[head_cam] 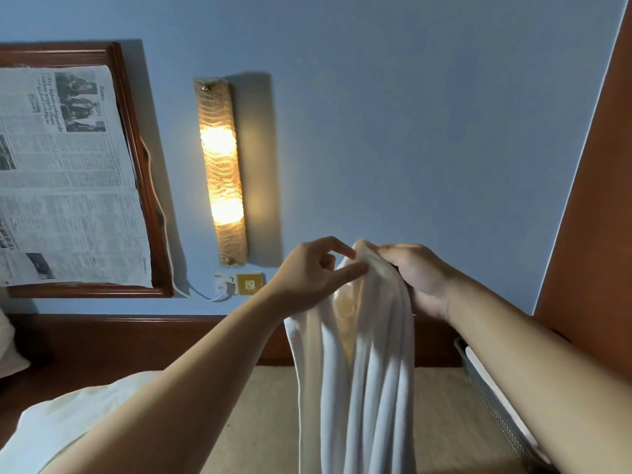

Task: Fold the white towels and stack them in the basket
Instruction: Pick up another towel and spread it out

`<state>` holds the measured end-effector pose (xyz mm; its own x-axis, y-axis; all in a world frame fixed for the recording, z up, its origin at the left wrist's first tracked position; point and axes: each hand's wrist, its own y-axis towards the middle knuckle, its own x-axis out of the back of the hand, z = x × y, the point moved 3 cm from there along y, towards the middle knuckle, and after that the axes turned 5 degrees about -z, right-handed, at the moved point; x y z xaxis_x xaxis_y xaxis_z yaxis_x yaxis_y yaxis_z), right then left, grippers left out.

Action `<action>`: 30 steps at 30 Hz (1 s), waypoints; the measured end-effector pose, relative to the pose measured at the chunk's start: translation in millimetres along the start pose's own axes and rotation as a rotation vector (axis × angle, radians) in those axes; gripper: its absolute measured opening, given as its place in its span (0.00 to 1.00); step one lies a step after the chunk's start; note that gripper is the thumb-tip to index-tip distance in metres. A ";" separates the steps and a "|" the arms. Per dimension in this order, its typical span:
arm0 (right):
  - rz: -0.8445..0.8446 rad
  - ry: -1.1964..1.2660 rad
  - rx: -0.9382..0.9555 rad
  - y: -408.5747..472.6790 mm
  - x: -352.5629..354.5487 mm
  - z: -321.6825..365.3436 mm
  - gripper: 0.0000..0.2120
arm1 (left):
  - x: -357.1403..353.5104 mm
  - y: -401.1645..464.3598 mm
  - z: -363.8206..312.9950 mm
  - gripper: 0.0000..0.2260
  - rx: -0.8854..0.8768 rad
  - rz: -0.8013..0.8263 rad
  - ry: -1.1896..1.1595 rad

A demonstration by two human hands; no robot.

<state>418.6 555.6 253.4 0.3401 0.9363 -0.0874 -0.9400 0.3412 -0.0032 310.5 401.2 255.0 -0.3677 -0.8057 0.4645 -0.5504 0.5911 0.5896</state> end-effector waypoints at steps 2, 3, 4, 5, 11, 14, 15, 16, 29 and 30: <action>-0.002 -0.007 0.022 -0.8 3.8 4.0 0.22 | -3.2 -1.5 -1.3 0.07 -0.029 -0.061 0.015; 0.005 -0.003 0.029 -1.9 5.8 4.9 0.21 | -5.1 -2.1 -1.7 0.06 -0.042 -0.074 0.026; 0.015 0.009 0.034 -2.6 7.4 4.8 0.21 | -6.6 -2.2 -1.3 0.05 -0.058 -0.080 0.045; 0.024 0.025 0.040 -3.1 8.5 4.8 0.20 | -7.8 -2.1 0.0 0.06 -0.072 -0.078 0.075; 0.058 0.002 0.040 -10.0 9.9 -0.4 0.19 | -17.8 -4.7 5.4 0.23 -0.037 -0.032 0.271; 0.096 -0.003 0.019 -9.5 10.7 -8.3 0.19 | -20.2 -6.0 11.4 0.08 0.008 0.007 0.232; 0.108 0.003 0.004 -9.1 11.1 -10.4 0.19 | -21.8 -7.5 13.7 0.12 0.033 0.020 0.194; 0.111 -0.011 -0.008 -9.2 11.6 -12.4 0.18 | -22.4 -9.1 16.2 0.14 0.066 0.019 0.158; -0.032 -0.744 0.185 -2.5 20.4 -30.3 0.12 | 17.0 -9.5 12.9 0.11 -0.045 -0.126 0.197; -0.081 -0.823 0.234 -0.2 19.5 -30.1 0.13 | 19.3 -9.7 11.0 0.10 -0.066 -0.109 0.234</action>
<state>424.6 571.3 221.7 0.4021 0.6395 0.6552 -0.9130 0.3335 0.2349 300.5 379.5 250.9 -0.1214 -0.8384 0.5313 -0.5241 0.5087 0.6831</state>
